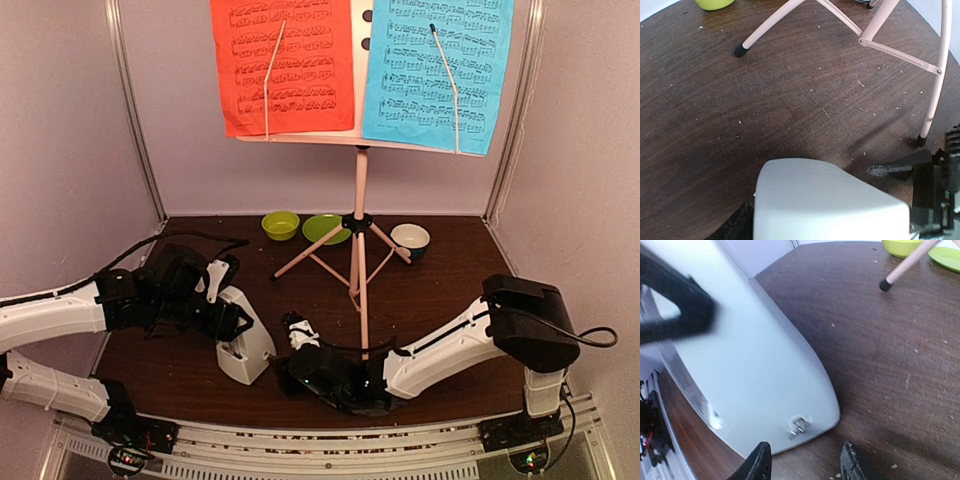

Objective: Set up the instrument practice props

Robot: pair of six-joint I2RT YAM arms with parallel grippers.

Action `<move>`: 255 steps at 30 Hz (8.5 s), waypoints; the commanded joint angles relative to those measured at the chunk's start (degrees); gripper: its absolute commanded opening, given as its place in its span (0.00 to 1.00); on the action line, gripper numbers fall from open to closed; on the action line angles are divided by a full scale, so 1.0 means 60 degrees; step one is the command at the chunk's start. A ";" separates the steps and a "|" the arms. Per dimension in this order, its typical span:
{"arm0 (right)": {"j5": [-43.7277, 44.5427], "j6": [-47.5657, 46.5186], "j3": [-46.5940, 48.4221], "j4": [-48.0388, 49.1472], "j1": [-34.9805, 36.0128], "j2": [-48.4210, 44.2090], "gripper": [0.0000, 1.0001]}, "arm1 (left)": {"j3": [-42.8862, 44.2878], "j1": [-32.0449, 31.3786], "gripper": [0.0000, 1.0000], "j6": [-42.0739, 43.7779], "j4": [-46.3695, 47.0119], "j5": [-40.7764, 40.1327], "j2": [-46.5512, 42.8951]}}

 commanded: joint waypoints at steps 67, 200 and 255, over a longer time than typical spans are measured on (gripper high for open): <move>-0.0033 -0.1234 0.0930 0.0681 0.0098 0.0847 0.26 | 0.0660 -0.0030 0.00 0.0326 0.0494 0.0686 -0.0889; -0.1924 0.0964 0.0871 0.1118 -0.0706 -0.0477 0.23 | 0.0191 -0.0060 0.00 0.2824 0.0771 0.2355 -0.2625; -0.1566 0.0950 0.0669 -0.0588 -0.0500 -0.0523 0.12 | 0.0443 -0.0052 0.00 0.2492 0.1179 0.2007 -0.2519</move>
